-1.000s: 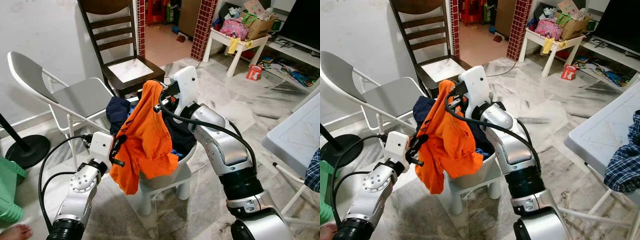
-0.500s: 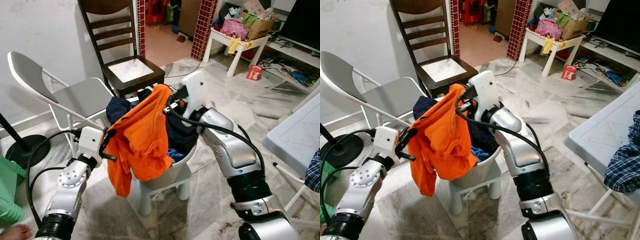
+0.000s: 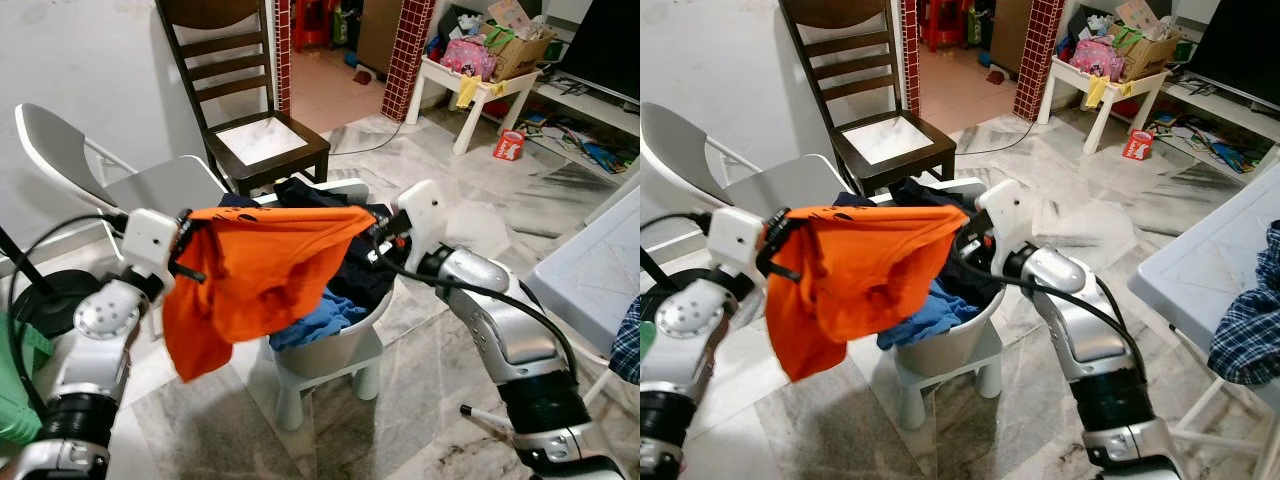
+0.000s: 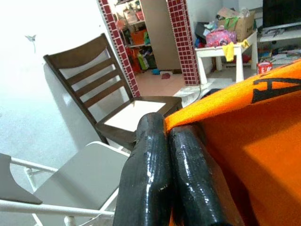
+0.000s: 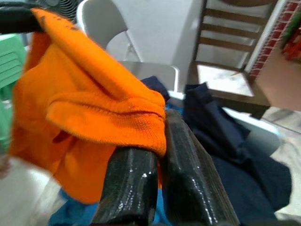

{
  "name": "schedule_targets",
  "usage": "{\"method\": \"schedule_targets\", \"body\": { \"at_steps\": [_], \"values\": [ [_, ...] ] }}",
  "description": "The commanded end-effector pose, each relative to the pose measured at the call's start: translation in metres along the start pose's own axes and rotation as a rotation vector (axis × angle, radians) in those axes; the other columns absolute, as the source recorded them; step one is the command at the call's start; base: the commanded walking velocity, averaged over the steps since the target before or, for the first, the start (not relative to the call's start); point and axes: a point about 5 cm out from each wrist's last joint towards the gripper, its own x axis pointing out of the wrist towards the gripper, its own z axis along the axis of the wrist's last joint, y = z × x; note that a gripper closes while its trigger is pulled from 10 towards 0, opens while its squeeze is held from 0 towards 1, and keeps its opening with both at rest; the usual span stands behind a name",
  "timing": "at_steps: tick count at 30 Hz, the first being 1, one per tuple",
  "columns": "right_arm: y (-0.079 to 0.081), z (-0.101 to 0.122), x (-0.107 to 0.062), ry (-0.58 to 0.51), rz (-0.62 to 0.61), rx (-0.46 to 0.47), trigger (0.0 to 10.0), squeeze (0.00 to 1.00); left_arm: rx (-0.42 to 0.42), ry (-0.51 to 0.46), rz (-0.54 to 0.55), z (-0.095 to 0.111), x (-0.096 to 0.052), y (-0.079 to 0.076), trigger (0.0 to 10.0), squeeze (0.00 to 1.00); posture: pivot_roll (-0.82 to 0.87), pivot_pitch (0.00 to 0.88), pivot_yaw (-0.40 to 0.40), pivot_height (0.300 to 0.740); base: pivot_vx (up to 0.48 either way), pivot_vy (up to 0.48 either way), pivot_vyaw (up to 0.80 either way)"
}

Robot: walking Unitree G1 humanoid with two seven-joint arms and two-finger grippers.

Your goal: Hang hanger

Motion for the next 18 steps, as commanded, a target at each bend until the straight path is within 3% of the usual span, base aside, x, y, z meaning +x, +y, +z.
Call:
{"method": "schedule_targets", "body": {
  "at_steps": [1, 4, 8, 10, 18],
  "values": [
    [0.000, 0.000, -0.007, 0.019, 0.030, -0.027, 0.0, 0.00, 0.008, -0.007, 0.072, 0.005, -0.002, 0.022, 0.0, 0.00, -0.05, 0.052, -0.017, 0.740, 0.000, 0.000, 0.00],
    [0.003, -0.002, -0.009, 0.029, 0.059, -0.031, 0.0, 0.00, 0.000, -0.023, 0.071, 0.009, 0.001, 0.024, 0.0, 0.00, -0.05, 0.052, -0.017, 0.740, 0.000, 0.000, 0.00],
    [0.022, -0.004, -0.014, 0.050, 0.201, -0.036, 0.0, 0.00, -0.013, -0.062, 0.054, 0.019, 0.012, 0.027, 0.0, 0.00, -0.05, 0.054, -0.016, 0.740, 0.000, 0.000, 0.00],
    [0.033, -0.002, -0.015, 0.042, 0.269, -0.016, 0.0, 0.00, 0.033, -0.063, 0.102, 0.023, 0.018, 0.039, 0.0, 0.00, -0.06, 0.055, -0.015, 0.740, 0.000, 0.000, 0.00],
    [0.037, -0.001, -0.014, 0.029, 0.276, -0.005, 0.0, 0.00, 0.094, -0.082, 0.180, 0.031, 0.026, 0.046, 0.0, 0.00, -0.07, 0.057, -0.014, 0.740, 0.000, 0.000, 0.00]
  ]
}}
